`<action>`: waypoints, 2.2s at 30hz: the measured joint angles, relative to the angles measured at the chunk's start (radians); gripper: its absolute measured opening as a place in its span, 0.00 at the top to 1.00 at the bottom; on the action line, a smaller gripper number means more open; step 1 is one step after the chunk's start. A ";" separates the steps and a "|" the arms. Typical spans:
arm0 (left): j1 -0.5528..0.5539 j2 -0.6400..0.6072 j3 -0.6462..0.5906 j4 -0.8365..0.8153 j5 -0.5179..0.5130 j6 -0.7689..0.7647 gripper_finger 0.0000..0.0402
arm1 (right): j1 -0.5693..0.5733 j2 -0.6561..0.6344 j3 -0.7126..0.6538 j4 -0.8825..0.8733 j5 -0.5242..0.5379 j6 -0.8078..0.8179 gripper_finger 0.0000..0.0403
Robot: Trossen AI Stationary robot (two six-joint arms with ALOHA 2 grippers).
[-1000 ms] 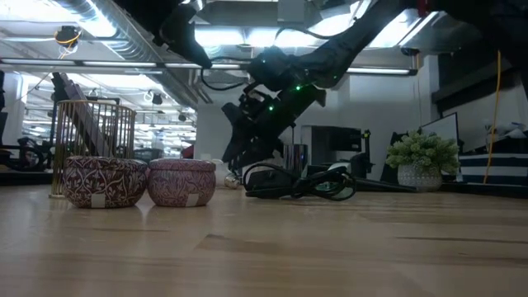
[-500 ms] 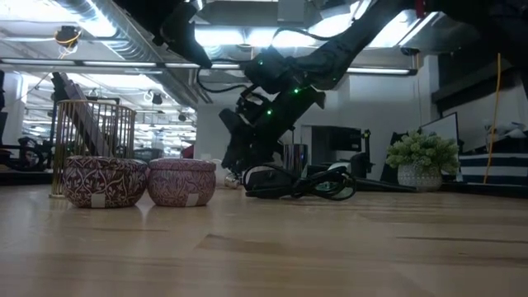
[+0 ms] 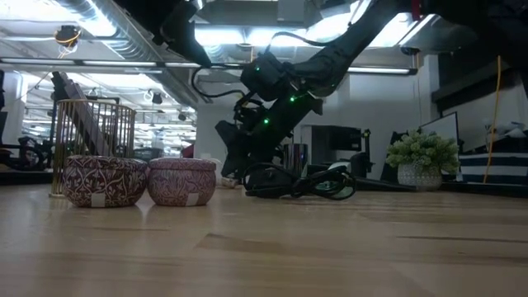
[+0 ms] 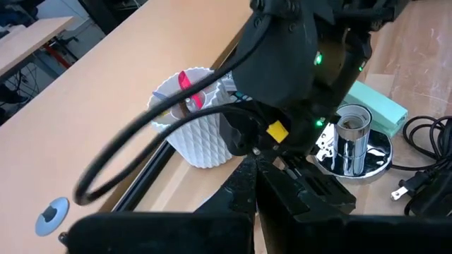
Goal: Screw lightbulb
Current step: Insert the white lightbulb into the silver lamp
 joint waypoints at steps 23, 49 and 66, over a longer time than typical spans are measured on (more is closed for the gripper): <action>0.000 0.000 0.000 0.000 0.000 0.000 1.00 | 0.000 0.015 0.000 -0.021 -0.116 -0.027 0.54; 0.000 0.000 0.000 -0.028 0.000 0.000 1.00 | -0.001 0.043 -0.001 0.056 -0.108 -0.022 0.58; 0.000 0.000 0.000 -0.028 0.000 0.000 1.00 | -0.001 0.042 -0.001 0.061 -0.222 -0.023 0.72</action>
